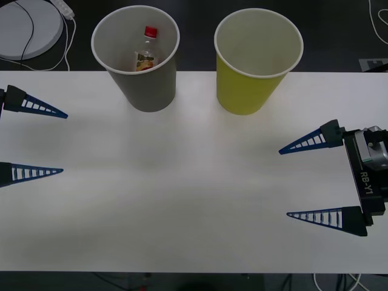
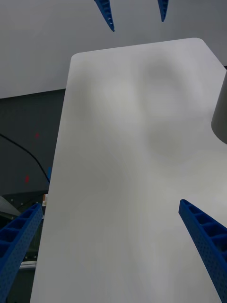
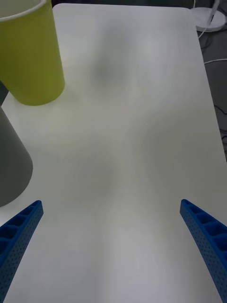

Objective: Put the can into the green bin and the plastic bottle into the gray bin

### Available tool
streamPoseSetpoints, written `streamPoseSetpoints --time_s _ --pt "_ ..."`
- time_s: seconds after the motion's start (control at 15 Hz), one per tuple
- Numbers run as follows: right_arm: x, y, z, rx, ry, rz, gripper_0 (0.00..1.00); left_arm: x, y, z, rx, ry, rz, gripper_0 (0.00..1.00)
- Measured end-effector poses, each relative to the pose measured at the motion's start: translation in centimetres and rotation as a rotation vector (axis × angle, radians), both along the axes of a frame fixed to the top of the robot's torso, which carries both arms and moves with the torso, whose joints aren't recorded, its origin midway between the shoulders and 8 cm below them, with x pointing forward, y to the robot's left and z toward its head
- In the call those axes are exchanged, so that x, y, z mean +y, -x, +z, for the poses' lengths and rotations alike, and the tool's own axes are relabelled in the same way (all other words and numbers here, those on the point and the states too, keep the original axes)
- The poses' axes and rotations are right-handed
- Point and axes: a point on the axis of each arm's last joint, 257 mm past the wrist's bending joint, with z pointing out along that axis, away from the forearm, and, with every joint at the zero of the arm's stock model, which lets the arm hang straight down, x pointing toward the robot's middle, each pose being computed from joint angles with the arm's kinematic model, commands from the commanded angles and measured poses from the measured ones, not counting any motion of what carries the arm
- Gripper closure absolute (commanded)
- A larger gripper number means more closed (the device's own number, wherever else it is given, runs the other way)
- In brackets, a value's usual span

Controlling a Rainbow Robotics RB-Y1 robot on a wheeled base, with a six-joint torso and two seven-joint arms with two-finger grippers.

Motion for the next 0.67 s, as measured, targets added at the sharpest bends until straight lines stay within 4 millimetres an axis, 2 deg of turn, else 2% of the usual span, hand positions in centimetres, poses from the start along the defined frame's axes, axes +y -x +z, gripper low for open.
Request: streamPoseSetpoints --time_s 0.27,0.67 --pt "0.0 0.0 0.0 0.000 0.000 0.000 0.00 -0.4 1.0 -0.4 0.010 0.013 -0.018 0.00" --pt "0.0 0.0 0.0 0.000 0.000 0.000 0.00 -0.4 1.4 -0.7 0.021 0.021 -0.020 0.00"
